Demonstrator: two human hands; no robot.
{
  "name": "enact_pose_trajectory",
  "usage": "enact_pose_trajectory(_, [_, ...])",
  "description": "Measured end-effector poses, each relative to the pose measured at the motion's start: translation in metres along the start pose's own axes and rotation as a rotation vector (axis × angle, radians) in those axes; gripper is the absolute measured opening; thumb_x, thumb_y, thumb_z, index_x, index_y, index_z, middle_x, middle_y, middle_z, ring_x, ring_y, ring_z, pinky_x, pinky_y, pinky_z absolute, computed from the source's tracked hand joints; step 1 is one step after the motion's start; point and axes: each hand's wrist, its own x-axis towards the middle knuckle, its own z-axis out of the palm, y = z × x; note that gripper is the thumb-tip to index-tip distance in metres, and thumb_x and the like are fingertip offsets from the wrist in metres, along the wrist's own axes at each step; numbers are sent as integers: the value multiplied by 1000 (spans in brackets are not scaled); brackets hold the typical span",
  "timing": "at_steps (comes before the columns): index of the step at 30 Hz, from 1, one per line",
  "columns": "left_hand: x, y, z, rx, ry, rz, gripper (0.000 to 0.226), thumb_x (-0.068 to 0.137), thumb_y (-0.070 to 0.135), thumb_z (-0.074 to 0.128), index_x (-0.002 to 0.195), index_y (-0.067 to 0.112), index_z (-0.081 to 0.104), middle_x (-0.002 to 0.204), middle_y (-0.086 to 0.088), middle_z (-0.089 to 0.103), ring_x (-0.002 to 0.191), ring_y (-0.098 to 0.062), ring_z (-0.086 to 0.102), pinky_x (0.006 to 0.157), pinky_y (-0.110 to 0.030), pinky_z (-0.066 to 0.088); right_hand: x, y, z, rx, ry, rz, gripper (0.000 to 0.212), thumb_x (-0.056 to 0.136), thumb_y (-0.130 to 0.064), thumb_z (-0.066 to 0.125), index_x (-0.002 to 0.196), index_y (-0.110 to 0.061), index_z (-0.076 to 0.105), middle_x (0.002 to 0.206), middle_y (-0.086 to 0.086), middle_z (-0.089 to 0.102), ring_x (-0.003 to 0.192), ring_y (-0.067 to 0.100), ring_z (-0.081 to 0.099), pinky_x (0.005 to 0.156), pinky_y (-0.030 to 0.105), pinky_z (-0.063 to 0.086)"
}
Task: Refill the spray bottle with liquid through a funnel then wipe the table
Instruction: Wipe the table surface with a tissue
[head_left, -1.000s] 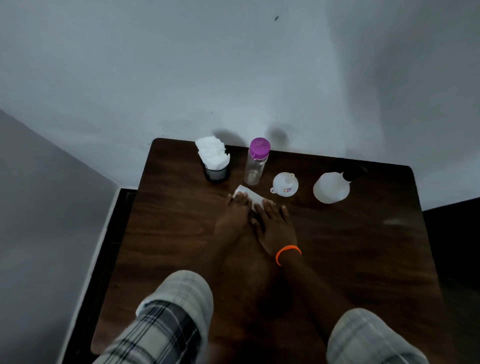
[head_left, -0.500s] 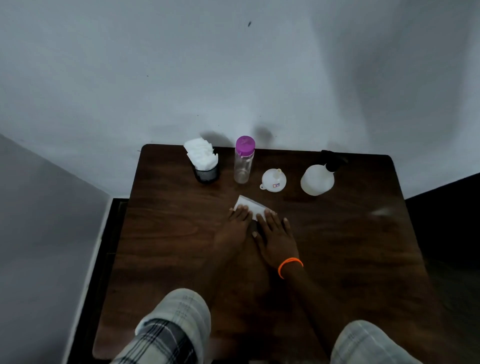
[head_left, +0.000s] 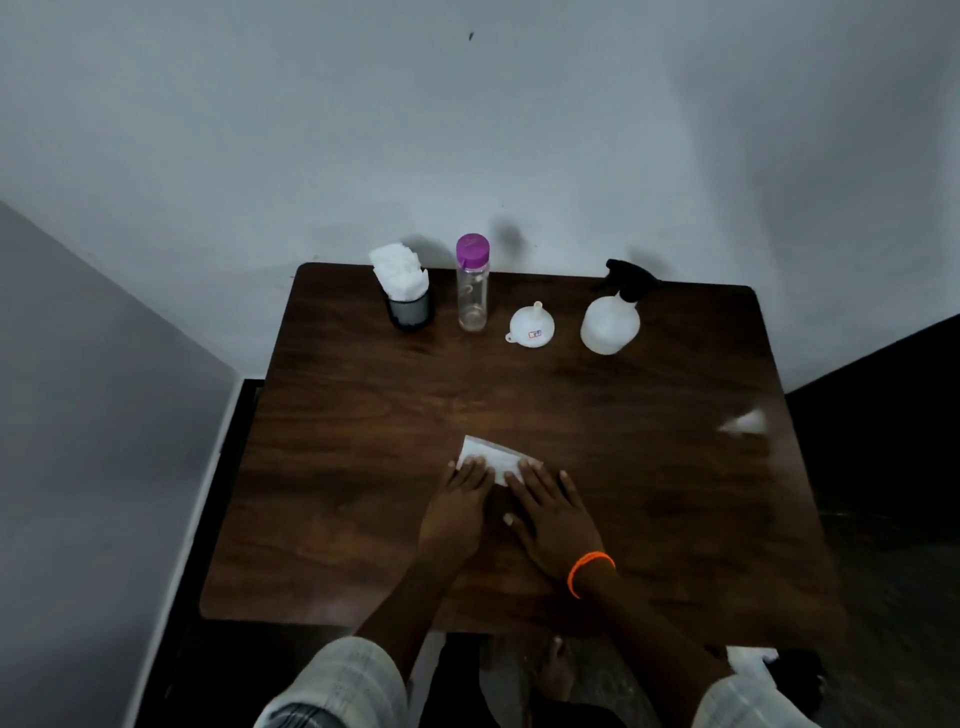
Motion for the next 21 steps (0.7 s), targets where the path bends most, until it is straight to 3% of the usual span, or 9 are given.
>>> enact_pose_trajectory(3, [-28, 17, 14, -38, 14, -9, 60, 99, 28, 41, 157, 14, 32, 167, -7, 21, 156, -21, 11, 125, -38, -12, -30, 1, 5, -9, -19, -32, 62, 102, -55, 37, 158, -29, 33, 166, 0, 26, 155, 20, 22, 122, 49, 11])
enact_pose_trajectory(5, [-44, 31, 19, -101, -49, -36, 58, 91, 28, 41, 147, 13, 51, 157, -11, 43, 149, -25, 34, 124, -34, -16, -49, 3, 8, -12, -33, -52, 62, 101, -55, 40, 157, -29, 36, 166, -1, 29, 154, 19, 24, 121, 49, 15])
enact_pose_trajectory(7, [-58, 44, 30, -153, -63, -44, 57, 88, 29, 42, 141, 13, 57, 152, -11, 49, 144, -26, 42, 124, -33, -15, -66, 6, 10, -9, -50, -63, 61, 100, -54, 42, 156, -29, 38, 165, -1, 30, 153, 18, 26, 120, 49, 18])
enact_pose_trajectory(10, [-76, 65, 46, -166, -122, -28, 55, 86, 32, 48, 135, 13, 63, 146, -9, 56, 139, -25, 49, 124, -36, -1, -92, 14, 13, -12, -74, -75, 60, 100, -54, 43, 155, -31, 38, 165, -2, 29, 153, 17, 27, 120, 48, 18])
enact_pose_trajectory(15, [-77, 77, 77, -112, -129, -70, 66, 84, 38, 72, 144, 15, 55, 154, -9, 46, 147, -25, 33, 124, -37, -1, -111, 22, 9, -3, -90, -66, 59, 101, -52, 44, 156, -34, 37, 164, -3, 31, 153, 14, 27, 120, 47, 19])
enact_pose_trajectory(17, [-73, 79, 68, -88, -153, -97, 63, 89, 40, 65, 146, 16, 52, 156, -8, 44, 149, -23, 32, 124, -37, -7, -107, 23, 6, 6, -104, -56, 58, 101, -51, 44, 155, -35, 37, 164, -4, 32, 152, 14, 27, 119, 46, 19])
enact_pose_trajectory(21, [-53, 76, 39, -14, -146, -30, 57, 90, 36, 38, 136, 16, 63, 147, -7, 55, 142, -23, 47, 124, -40, 2, -90, 25, 1, 27, -114, -15, 57, 100, -51, 43, 155, -35, 37, 165, -4, 31, 153, 12, 24, 119, 46, 18])
